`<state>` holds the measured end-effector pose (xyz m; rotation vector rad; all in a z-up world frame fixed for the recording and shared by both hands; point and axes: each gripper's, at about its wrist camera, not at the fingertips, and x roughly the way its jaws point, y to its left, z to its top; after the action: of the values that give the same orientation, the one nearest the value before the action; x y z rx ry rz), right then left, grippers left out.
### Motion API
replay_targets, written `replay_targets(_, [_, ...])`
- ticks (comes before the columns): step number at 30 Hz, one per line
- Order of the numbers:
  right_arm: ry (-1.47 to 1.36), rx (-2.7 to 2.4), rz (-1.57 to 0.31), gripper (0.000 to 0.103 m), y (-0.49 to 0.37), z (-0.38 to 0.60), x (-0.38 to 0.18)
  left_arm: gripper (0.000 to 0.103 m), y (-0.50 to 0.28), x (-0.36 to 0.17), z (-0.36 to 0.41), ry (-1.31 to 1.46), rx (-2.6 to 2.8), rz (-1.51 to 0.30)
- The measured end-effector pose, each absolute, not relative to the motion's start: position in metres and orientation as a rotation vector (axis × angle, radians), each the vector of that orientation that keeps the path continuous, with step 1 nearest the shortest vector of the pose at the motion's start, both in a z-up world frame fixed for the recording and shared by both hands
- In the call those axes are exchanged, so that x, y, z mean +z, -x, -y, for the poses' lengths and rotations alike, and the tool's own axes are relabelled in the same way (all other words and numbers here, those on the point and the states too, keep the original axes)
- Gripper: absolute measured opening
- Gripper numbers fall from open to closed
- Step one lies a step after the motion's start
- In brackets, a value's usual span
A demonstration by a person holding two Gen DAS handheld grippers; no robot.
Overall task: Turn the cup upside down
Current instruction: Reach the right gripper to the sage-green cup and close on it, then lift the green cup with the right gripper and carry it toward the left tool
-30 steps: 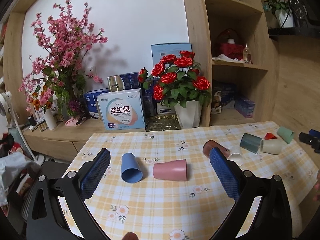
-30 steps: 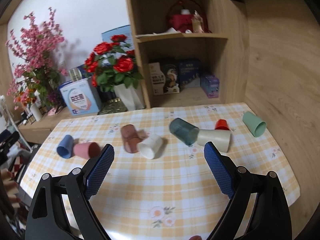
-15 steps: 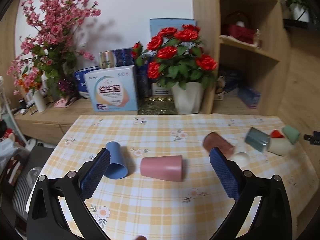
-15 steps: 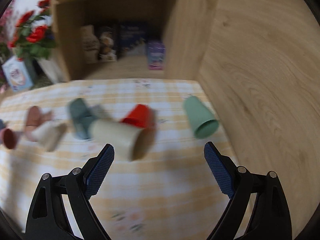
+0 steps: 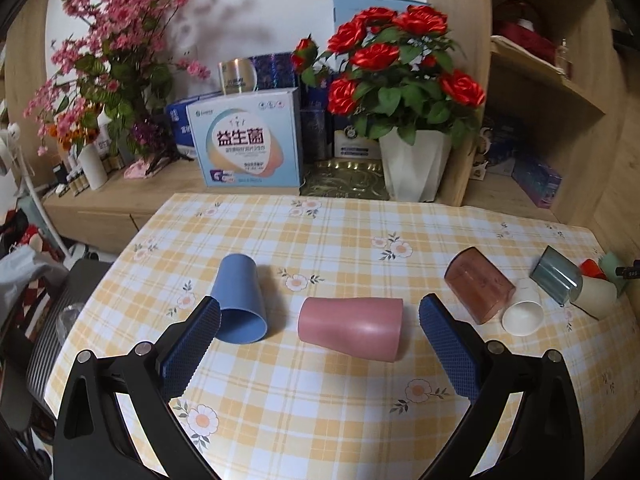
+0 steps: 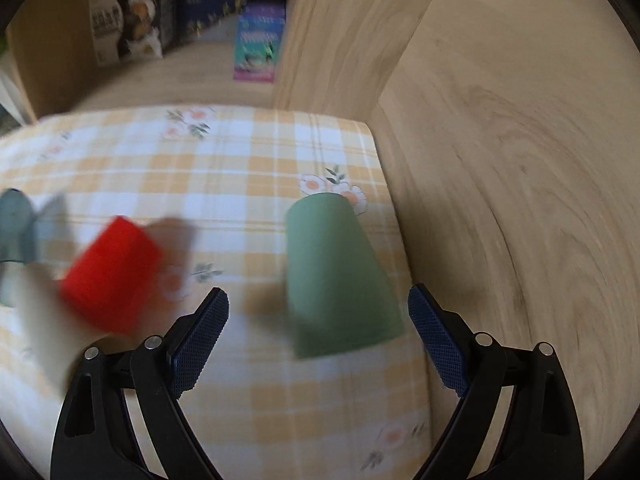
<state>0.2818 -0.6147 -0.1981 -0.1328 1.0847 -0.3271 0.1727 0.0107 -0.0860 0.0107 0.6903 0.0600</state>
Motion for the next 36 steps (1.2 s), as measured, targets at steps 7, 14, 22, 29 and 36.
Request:
replay_targets(7, [0.17, -0.372, -1.192, 0.088, -0.314, 0.632, -0.221, 0.097, -0.18, -0.092, -0.006, -0.038, 0.059, -0.706])
replay_targets(14, [0.119, -0.383, -1.249, 0.071, -0.321, 0.64, -0.233, 0.097, -0.182, -0.094, 0.003, -0.06, 0.017, -0.701])
replay_targets(22, [0.055, -0.384, -1.263, 0.066, -0.305, 0.64, -0.229, 0.097, -0.176, -0.089, -0.003, -0.035, 0.01, -0.684])
replay_targets(29, [-0.016, -0.356, -1.192, 0.066, -0.268, 0.62, -0.199, 0.097, -0.161, -0.08, -0.012, 0.008, -0.024, -0.649])
replay_targets(36, [-0.176, -0.311, -1.101, 0.066, -0.206, 0.567, -0.164, 0.097, -0.14, -0.078, -0.027, 0.027, -0.049, -0.639])
